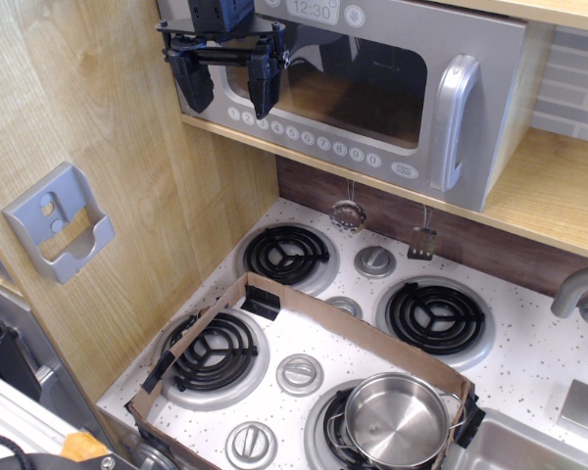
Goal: Open microwave
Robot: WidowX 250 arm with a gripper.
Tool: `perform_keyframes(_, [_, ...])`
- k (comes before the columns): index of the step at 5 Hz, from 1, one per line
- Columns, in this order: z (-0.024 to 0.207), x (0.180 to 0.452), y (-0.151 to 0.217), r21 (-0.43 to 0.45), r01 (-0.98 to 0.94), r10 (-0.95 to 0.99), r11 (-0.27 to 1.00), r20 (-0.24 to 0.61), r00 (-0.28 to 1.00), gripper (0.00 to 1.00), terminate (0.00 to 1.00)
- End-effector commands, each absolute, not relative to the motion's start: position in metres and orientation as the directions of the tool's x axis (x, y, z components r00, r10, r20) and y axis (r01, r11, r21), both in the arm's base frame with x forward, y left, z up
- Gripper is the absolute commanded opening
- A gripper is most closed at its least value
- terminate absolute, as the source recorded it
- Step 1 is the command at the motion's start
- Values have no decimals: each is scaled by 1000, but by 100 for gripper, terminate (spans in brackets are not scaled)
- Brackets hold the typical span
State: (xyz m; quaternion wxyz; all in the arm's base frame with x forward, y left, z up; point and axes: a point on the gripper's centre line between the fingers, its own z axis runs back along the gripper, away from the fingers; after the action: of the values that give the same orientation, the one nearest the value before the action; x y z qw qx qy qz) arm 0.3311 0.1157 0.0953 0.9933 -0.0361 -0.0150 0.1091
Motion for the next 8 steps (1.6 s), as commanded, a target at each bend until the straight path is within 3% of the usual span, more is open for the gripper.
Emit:
perform_keyframes(1, [95,331,116,-75,-216,218,974,22,976,100,0])
perform_keyframes(2, [112,329,110,-37,-114,118,993,173,978,100,0])
perform_keyframes(3, [134,326,94,12,-80,75,997,245,967,100,0])
perform_keyframes(4, [157,325,71,5,-86,81,996,285,955,100,0])
perform_keyframes(6, [167,328,18,-62,-76,90,995,262,961,100,0])
perform_keyframes(8, [163,341,-18,-38,-34,43,999,279,959,100,0])
